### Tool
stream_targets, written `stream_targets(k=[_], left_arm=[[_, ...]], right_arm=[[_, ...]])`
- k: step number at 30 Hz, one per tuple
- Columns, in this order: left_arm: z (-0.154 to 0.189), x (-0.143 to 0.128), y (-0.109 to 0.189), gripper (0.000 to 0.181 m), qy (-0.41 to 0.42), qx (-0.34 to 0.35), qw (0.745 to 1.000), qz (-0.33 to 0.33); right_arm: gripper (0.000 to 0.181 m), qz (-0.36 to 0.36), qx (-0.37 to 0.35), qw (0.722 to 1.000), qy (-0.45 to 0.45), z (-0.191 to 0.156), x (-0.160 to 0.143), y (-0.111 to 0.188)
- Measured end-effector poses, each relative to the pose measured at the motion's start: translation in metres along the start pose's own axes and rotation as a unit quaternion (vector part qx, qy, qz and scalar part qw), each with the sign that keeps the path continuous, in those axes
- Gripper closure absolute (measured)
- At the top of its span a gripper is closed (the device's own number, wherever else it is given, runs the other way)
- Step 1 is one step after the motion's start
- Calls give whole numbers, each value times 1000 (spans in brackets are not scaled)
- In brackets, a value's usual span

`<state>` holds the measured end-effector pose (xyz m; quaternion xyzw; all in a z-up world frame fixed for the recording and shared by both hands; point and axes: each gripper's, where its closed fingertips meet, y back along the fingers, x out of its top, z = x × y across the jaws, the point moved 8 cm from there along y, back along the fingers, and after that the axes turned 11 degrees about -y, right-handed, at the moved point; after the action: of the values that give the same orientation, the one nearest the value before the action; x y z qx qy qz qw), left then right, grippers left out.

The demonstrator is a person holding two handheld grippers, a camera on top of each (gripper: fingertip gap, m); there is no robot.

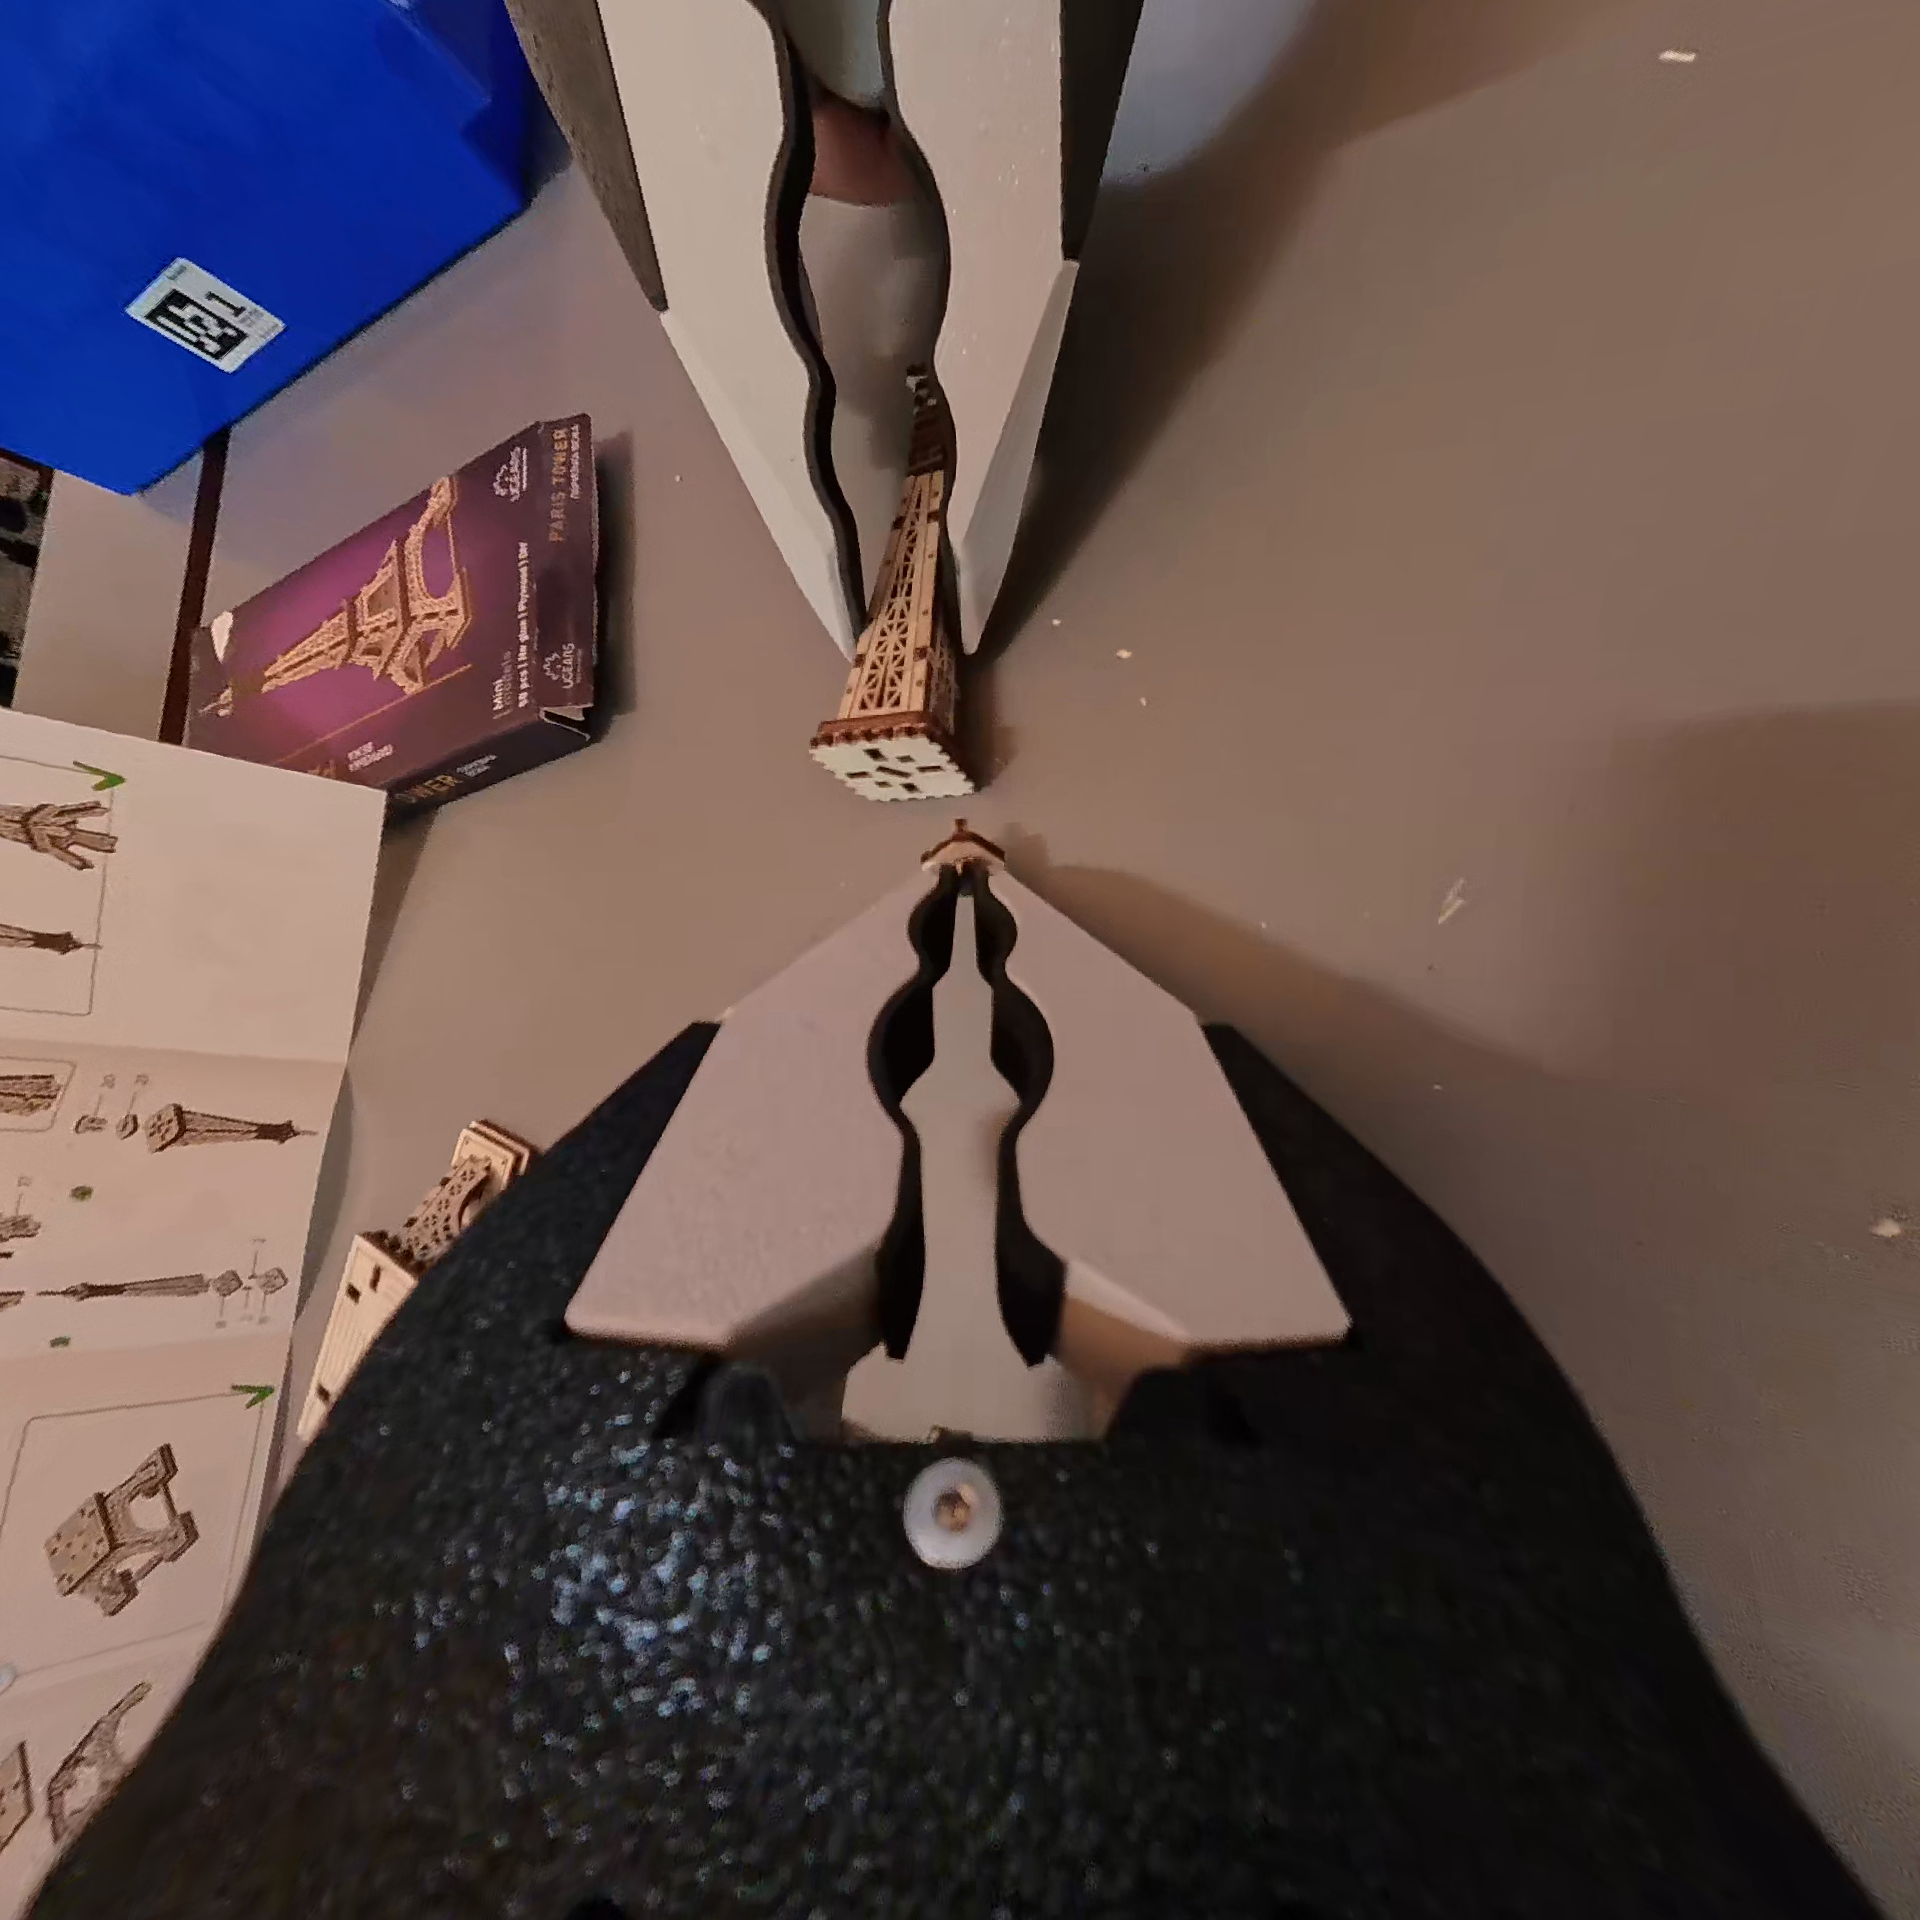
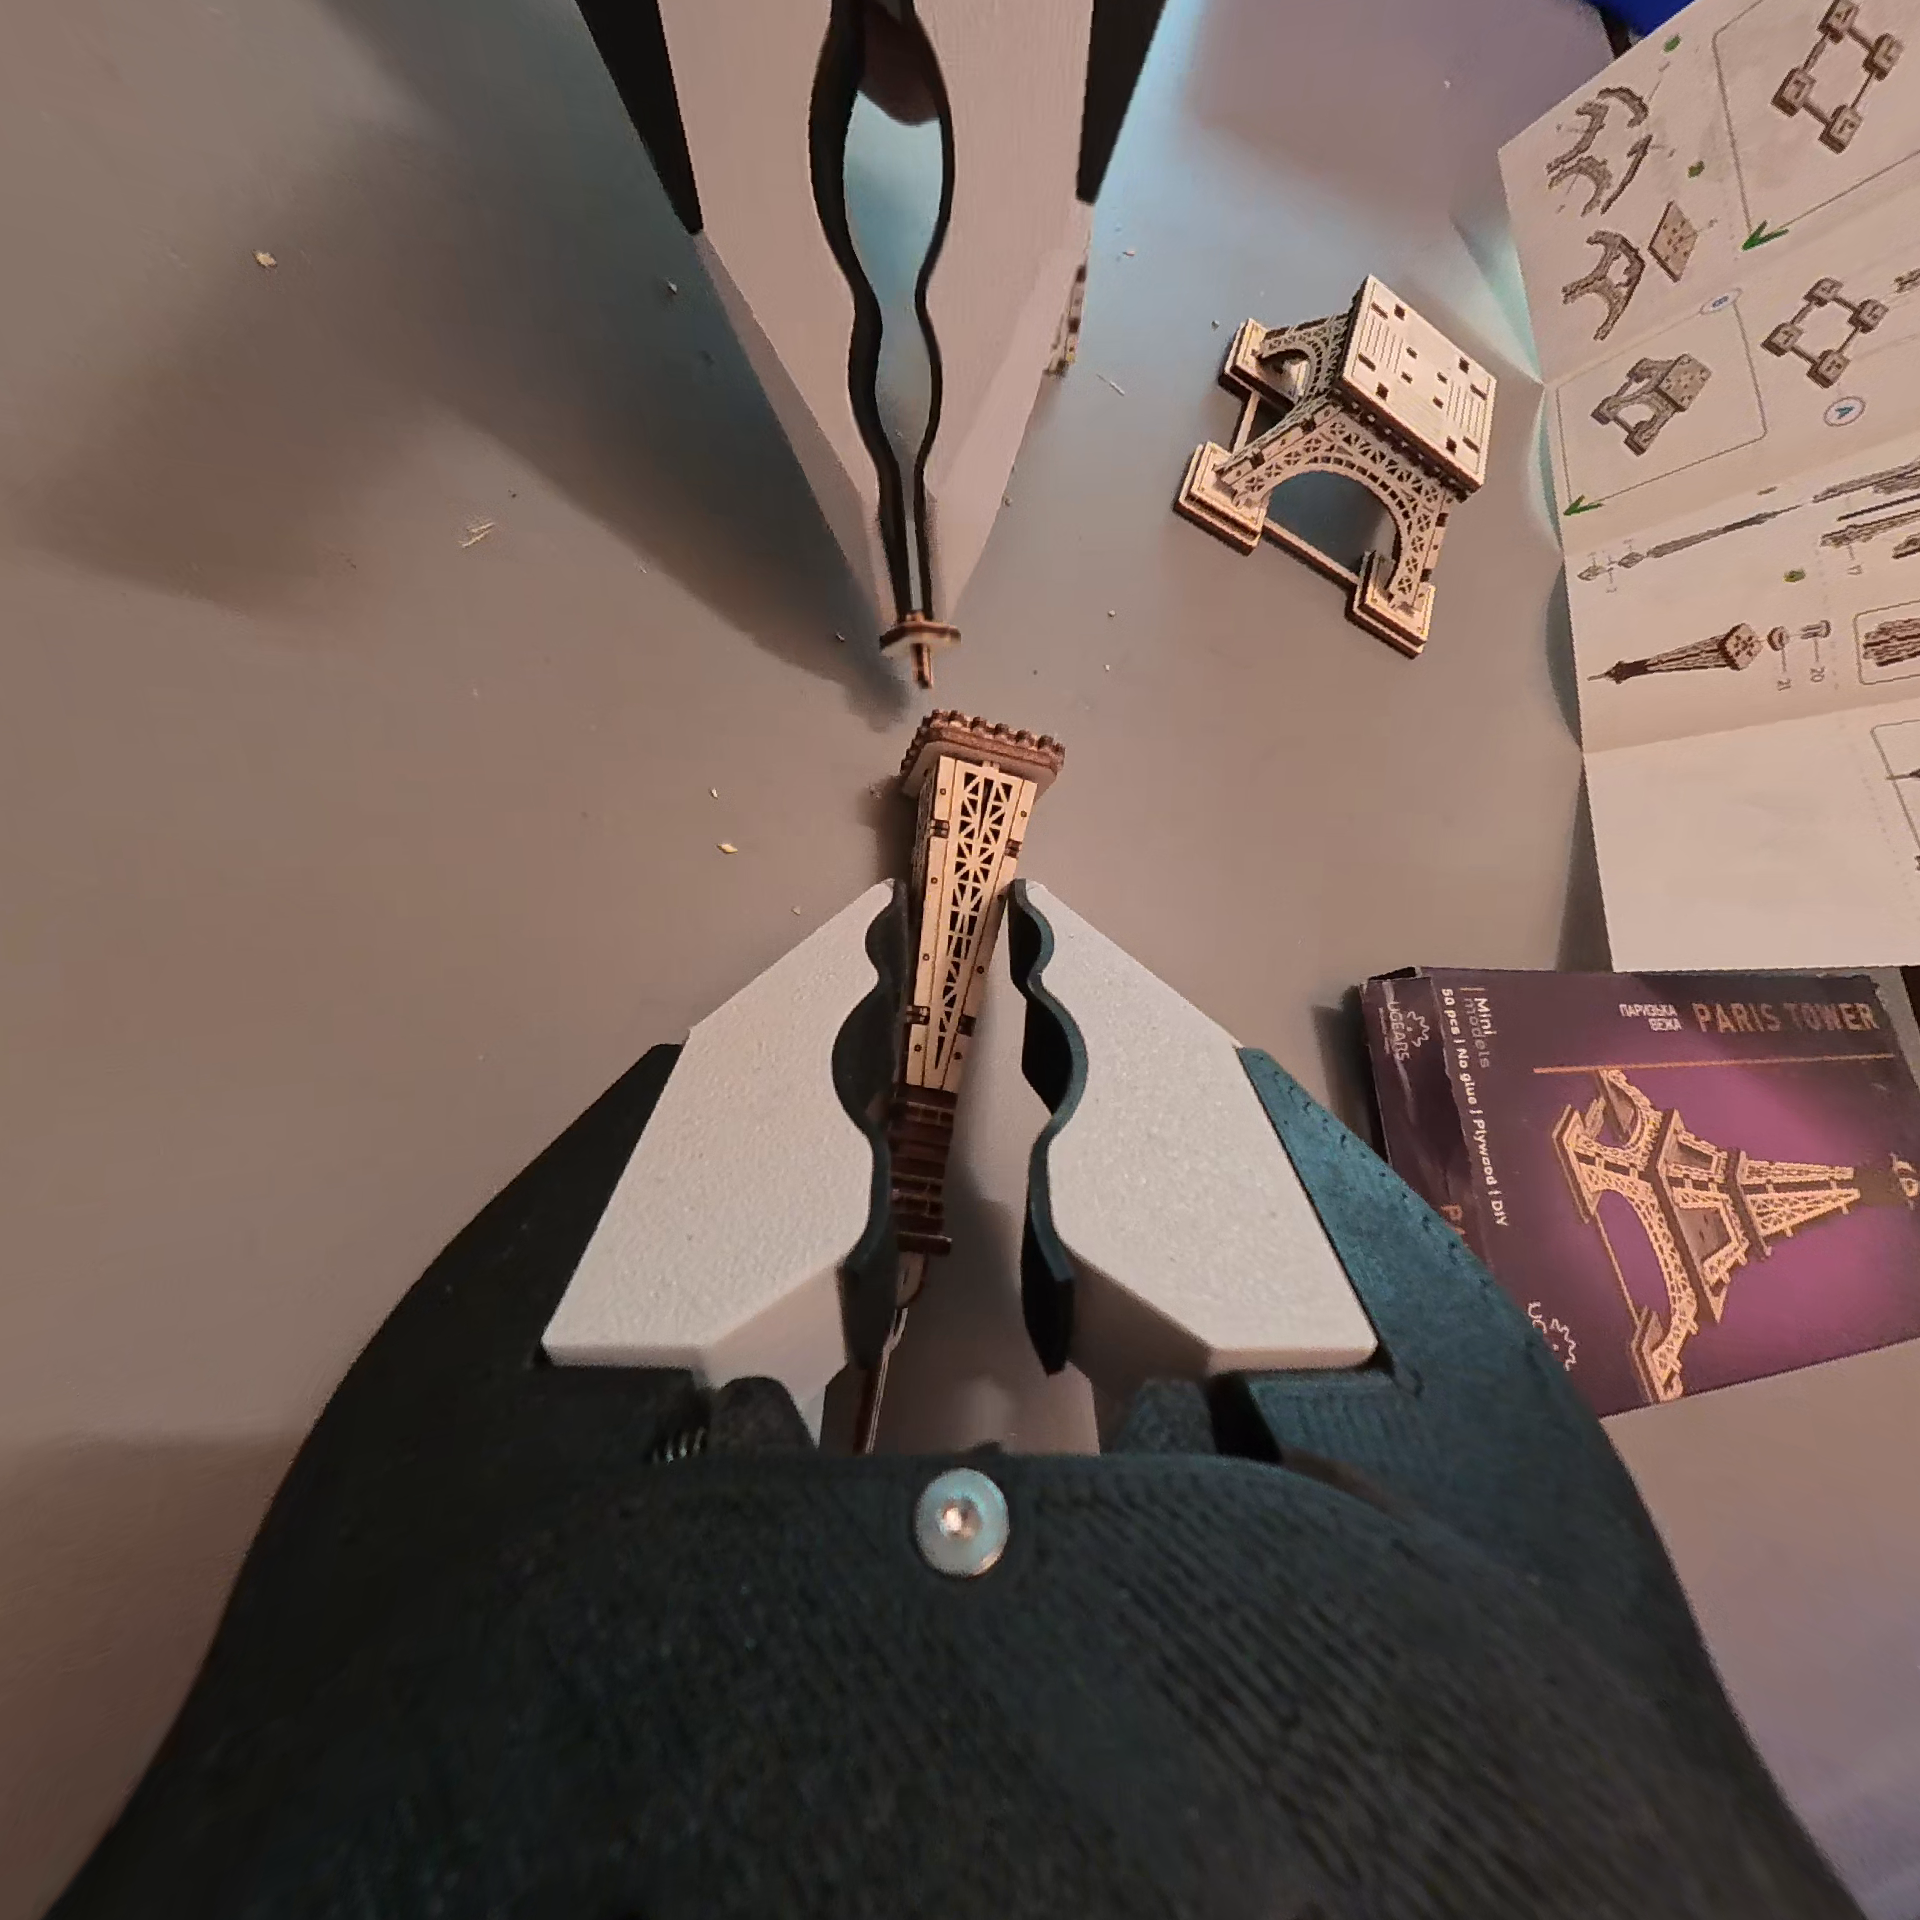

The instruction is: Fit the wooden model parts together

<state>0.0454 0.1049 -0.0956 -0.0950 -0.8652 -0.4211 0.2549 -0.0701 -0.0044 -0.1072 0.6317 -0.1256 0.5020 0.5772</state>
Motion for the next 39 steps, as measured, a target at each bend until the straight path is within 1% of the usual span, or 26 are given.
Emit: stream_targets(k=[4, 7, 11, 13, 15, 17, 21, 23, 25, 26, 29, 31, 34, 37, 39], left_arm=[[0, -1, 7, 181, -10, 45, 999, 10], [-1, -3, 16, 181, -15, 78, 996, 31], [0, -9, 24, 181, -16, 106, 993, 50], [3, -11, 26, 181, -22, 112, 992, 61], [2, -13, 29, 181, -30, 130, 989, 58], [0, -12, 33, 181, -40, 148, 986, 60], [-4, -6, 43, 181, -38, 182, 980, 73], [-8, -4, 48, 181, -18, 198, 977, 76], [-11, -3, 53, 181, 4, 205, 975, 86], [-12, -2, 56, 181, 14, 205, 974, 99], [-13, 2, 60, 181, 40, 203, 969, 132], [-14, 2, 60, 181, 44, 204, 969, 131], [-14, 1, 59, 181, 48, 197, 971, 127], [-14, 1, 59, 181, 61, 188, 972, 127], [-14, 0, 59, 181, 72, 180, 972, 133]], right_arm=[[164, 3, -5, 1000, 17, -1, 1, -1], [164, 16, -34, 997, 74, -2, 1, -4], [164, 52, -42, 992, 110, -8, 6, -10], [164, 69, -69, 985, 140, -9, 9, -13], [164, 96, -86, 979, 159, -12, 14, -14], [164, 123, -114, 968, 185, -13, 20, -13], [166, 166, -211, 933, 238, -10, 29, -6], [166, 163, -274, 904, 286, -7, 32, -3], [166, 157, -317, 872, 338, -7, 33, -1], [166, 153, -331, 863, 351, -7, 33, -1], [166, 142, -352, 844, 380, -8, 34, -1], [165, 128, -349, 835, 406, -11, 34, -3], [166, 125, -343, 838, 405, -12, 34, -5], [165, 132, -347, 835, 406, -13, 35, -4], [165, 139, -359, 825, 413, -14, 37, -2]])
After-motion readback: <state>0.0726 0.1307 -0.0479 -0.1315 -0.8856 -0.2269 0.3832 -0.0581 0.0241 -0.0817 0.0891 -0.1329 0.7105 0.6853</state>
